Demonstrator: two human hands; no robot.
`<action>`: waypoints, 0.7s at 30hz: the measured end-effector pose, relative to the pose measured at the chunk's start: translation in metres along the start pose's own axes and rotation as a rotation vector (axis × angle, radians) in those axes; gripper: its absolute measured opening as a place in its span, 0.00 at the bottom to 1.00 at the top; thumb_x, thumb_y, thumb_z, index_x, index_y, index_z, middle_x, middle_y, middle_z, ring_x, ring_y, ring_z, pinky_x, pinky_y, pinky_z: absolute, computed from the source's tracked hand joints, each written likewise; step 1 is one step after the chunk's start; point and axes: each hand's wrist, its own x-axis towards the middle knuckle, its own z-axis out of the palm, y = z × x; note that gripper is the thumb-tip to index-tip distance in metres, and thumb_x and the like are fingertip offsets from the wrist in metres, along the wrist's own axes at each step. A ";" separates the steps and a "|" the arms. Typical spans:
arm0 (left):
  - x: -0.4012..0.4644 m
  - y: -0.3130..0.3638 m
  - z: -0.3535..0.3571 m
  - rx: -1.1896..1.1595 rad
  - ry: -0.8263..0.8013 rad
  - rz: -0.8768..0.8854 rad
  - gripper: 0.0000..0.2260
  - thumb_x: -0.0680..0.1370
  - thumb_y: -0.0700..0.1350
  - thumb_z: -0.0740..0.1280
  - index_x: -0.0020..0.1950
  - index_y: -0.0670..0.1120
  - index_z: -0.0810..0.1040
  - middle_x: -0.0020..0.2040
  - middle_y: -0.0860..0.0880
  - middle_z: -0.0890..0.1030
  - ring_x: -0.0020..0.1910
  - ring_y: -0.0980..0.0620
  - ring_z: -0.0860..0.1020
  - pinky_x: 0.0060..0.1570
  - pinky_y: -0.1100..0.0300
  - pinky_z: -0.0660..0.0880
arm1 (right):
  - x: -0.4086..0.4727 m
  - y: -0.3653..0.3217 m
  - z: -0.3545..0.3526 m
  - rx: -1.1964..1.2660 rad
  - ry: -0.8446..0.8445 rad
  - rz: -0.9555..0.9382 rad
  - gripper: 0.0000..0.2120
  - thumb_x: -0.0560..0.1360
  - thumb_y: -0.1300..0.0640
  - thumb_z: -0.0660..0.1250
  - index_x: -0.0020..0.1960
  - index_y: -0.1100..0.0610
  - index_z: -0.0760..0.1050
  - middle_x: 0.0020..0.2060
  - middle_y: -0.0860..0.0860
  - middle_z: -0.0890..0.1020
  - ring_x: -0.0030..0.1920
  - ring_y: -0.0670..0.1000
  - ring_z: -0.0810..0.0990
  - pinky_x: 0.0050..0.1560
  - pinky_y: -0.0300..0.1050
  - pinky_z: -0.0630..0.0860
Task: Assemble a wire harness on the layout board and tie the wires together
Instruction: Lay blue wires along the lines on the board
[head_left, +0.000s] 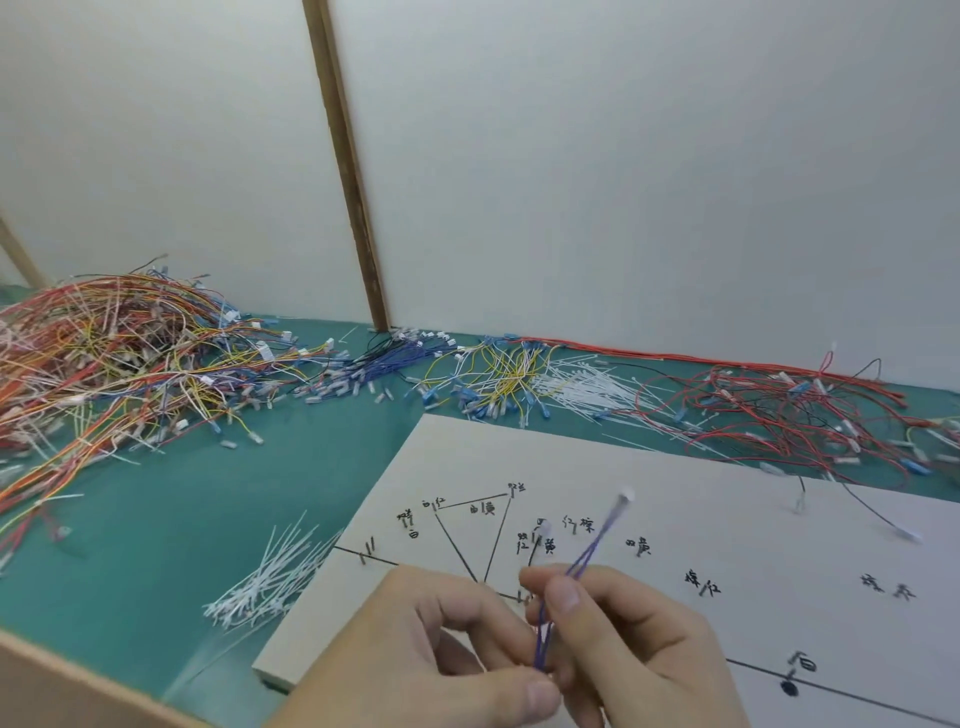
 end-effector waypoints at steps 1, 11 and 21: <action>-0.002 0.000 0.000 0.007 0.002 0.000 0.10 0.67 0.51 0.80 0.42 0.46 0.88 0.34 0.49 0.85 0.30 0.57 0.79 0.31 0.67 0.70 | 0.001 0.005 -0.001 -0.016 0.063 0.017 0.13 0.62 0.53 0.71 0.40 0.60 0.88 0.31 0.61 0.83 0.23 0.51 0.70 0.23 0.36 0.67; 0.014 0.017 -0.013 0.114 0.081 0.115 0.14 0.71 0.57 0.77 0.52 0.51 0.87 0.37 0.47 0.85 0.32 0.52 0.79 0.28 0.59 0.75 | -0.011 0.010 0.016 -0.286 -0.067 0.174 0.15 0.79 0.59 0.67 0.35 0.51 0.82 0.24 0.48 0.79 0.22 0.45 0.73 0.28 0.32 0.66; 0.049 0.023 -0.037 -0.236 -0.079 0.031 0.04 0.74 0.43 0.76 0.48 0.47 0.86 0.47 0.40 0.86 0.36 0.47 0.84 0.33 0.59 0.79 | -0.005 0.000 0.023 -0.093 0.030 0.202 0.14 0.81 0.59 0.65 0.40 0.55 0.86 0.26 0.61 0.81 0.21 0.53 0.73 0.22 0.37 0.67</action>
